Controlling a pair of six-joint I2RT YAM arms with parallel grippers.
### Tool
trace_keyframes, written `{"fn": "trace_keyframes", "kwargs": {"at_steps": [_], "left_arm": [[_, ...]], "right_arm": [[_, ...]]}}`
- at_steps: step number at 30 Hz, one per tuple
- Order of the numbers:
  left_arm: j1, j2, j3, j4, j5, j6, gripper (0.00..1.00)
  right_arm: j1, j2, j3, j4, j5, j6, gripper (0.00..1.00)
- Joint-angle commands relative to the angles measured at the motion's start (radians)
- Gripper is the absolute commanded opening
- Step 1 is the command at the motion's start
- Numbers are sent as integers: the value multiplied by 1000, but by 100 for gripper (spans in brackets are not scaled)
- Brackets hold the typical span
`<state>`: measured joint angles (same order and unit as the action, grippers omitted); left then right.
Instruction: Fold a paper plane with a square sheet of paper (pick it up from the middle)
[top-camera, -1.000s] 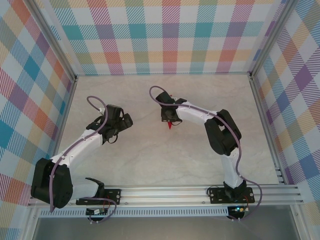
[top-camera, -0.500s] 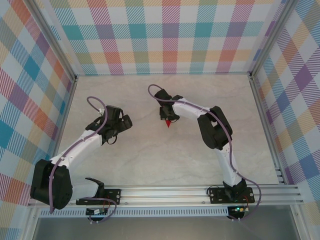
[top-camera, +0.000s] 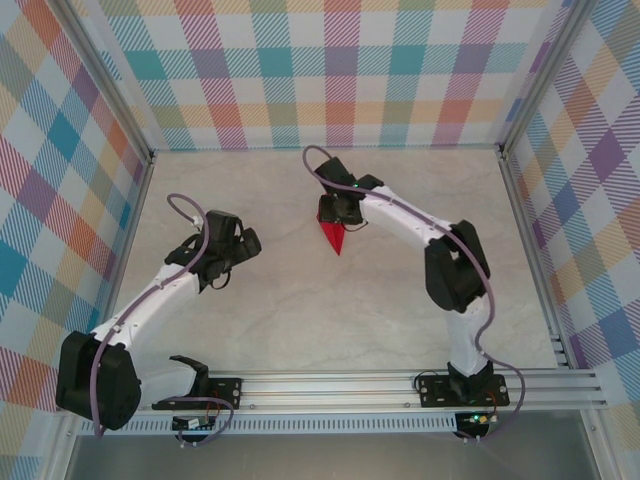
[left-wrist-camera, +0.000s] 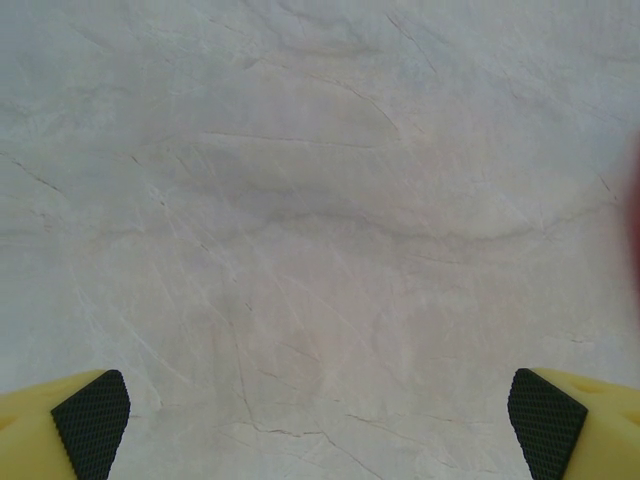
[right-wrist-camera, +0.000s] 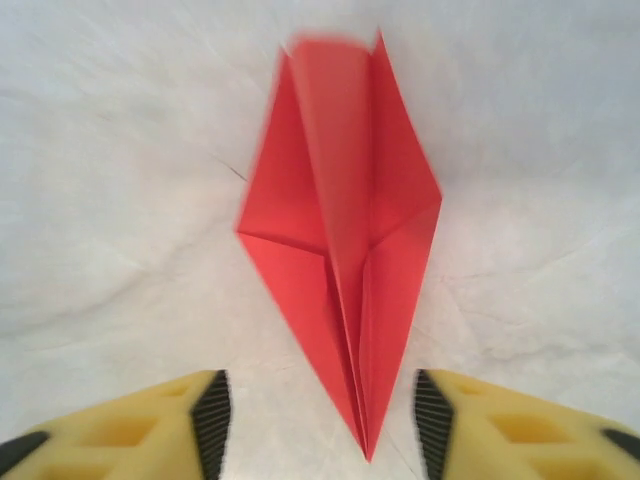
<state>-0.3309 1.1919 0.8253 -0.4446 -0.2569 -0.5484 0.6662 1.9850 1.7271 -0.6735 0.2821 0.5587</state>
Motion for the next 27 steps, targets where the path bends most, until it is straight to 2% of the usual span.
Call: {"fn": "trace_keyframes", "kwargs": {"at_steps": [1, 6, 12, 16, 21, 25, 27], "left_arm": [[15, -36, 49, -25, -56, 50, 100], [16, -68, 48, 47, -103, 144, 100], [48, -82, -18, 241, -142, 233, 100], [78, -64, -98, 369, -203, 267, 100], [136, -58, -213, 529, -210, 342, 100], [180, -29, -318, 671, -219, 397, 100], [199, -7, -364, 760, -188, 426, 100]], "right_arm": [[-9, -151, -75, 11, 67, -29, 65], [-65, -338, -254, 82, 198, -52, 81], [-199, -546, -528, 258, 256, -164, 100], [-304, -659, -719, 395, 283, -191, 100], [-418, -784, -1006, 685, 301, -239, 100], [-487, -774, -1147, 858, 300, -298, 100], [-519, -736, -1175, 883, 295, -301, 100]]}}
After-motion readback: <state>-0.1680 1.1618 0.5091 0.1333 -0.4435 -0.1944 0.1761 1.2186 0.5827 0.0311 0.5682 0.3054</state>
